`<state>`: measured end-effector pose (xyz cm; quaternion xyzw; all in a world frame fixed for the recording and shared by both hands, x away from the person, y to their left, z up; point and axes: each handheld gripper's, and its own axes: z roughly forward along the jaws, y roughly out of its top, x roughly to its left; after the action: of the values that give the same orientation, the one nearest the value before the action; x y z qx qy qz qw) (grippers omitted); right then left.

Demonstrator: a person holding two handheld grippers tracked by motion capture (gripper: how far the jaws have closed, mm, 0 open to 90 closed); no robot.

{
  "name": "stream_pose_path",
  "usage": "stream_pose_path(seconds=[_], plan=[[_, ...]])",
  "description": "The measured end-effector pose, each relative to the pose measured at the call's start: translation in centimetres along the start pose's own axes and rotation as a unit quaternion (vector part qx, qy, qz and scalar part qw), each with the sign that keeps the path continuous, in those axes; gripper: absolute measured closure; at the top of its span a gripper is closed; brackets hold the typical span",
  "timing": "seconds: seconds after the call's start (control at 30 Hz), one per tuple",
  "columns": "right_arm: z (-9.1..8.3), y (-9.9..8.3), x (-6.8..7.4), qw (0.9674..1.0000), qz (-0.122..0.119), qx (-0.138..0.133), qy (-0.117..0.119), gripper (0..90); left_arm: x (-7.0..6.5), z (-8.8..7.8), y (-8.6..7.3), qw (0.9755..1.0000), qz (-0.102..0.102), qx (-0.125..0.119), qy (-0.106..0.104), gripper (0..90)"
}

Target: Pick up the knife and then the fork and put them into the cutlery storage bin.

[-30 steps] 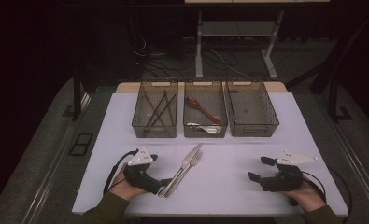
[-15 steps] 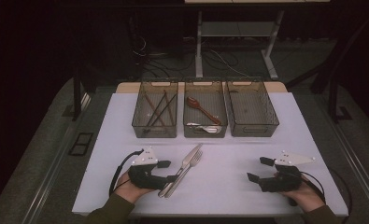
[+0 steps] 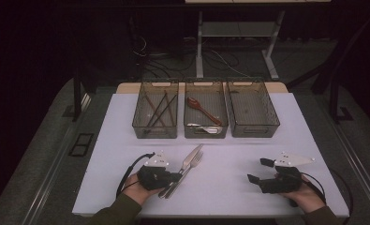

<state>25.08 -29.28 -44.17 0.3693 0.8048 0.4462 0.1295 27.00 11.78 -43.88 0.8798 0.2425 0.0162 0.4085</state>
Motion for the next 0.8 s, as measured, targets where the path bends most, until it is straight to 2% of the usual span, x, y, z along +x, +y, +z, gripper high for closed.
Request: stream_pose_path(seconds=[0.07, 0.23, 0.3, 0.5, 0.57, 0.6, 0.67, 0.7, 0.77, 0.8], plan=[[0.0, 0.0, 0.0, 1.0000, -0.001, 0.001, 0.000, 17.6, 0.0, 0.2, 0.0, 0.9999, 0.005, 0.011, 0.005, 89.3], [0.0, 0.0, 0.0, 1.0000, -0.001, 0.002, 0.000, 17.5, 0.1, 0.5, -0.1, 0.9998, 0.005, 0.020, 0.006, 89.3], [0.0, 0.0, 0.0, 1.0000, -0.001, 0.002, 0.000, 17.5, 0.0, 0.4, 0.0, 0.9995, 0.008, 0.024, 0.018, 89.4], [0.0, 0.0, 0.0, 1.0000, -0.002, 0.003, -0.001, 17.6, -0.2, 0.4, 0.1, 0.9989, 0.015, 0.031, 0.030, 89.5], [0.0, 0.0, 0.0, 1.0000, -0.002, 0.003, -0.001, 17.5, -0.1, 0.2, 0.1, 0.9986, 0.014, 0.029, 0.043, 89.6], [0.0, 0.0, 0.0, 1.0000, -0.002, 0.003, -0.001, 17.5, 0.0, 0.0, 0.1, 0.9977, 0.017, 0.031, 0.057, 89.6], [0.0, 0.0, 0.0, 1.0000, -0.002, 0.003, -0.001, 17.6, 0.4, -0.1, -0.1, 0.9941, 0.022, 0.055, 0.091, 89.5], [0.0, 0.0, 0.0, 1.0000, -0.002, 0.003, -0.001, 17.6, 0.8, -0.2, -0.4, 0.9953, 0.005, 0.051, 0.083, 89.5], [0.0, 0.0, 0.0, 1.0000, -0.002, 0.003, -0.001, 17.6, 0.9, -0.7, -0.4, 0.9955, 0.000, 0.042, 0.084, 89.5], [0.0, 0.0, 0.0, 1.0000, -0.002, 0.003, -0.001, 17.5, 0.9, -0.9, -0.3, 0.9962, -0.005, 0.029, 0.082, 89.5]])
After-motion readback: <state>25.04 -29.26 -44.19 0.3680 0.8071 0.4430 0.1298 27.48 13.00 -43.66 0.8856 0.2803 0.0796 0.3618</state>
